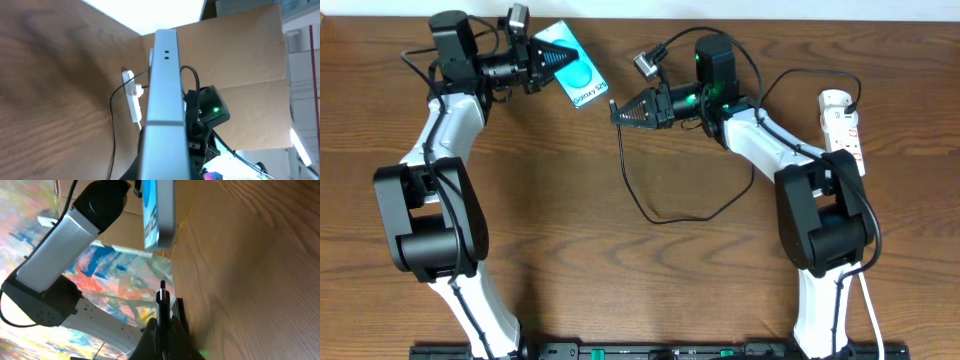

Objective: Plug charger to phone and switch on socket
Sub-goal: 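Bring the connector to the phone's bottom edge held by left gripper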

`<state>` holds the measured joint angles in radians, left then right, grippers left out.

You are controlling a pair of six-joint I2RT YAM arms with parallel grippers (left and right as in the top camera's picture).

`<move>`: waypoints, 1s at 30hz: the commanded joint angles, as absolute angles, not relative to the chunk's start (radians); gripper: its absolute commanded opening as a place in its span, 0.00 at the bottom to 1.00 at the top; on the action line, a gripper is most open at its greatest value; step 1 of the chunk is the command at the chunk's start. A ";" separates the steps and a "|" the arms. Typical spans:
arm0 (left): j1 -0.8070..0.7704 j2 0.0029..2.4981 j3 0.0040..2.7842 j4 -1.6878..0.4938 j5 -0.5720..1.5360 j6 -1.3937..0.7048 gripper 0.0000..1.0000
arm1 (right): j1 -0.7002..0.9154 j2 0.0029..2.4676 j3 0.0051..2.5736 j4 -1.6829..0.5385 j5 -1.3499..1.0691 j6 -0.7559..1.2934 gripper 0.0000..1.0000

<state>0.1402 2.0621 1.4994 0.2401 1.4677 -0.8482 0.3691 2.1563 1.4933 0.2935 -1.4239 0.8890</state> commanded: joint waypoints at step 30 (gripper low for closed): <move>0.139 2.041 1.507 0.328 1.563 -0.937 0.07 | 0.409 2.160 1.496 0.360 -1.526 0.813 0.01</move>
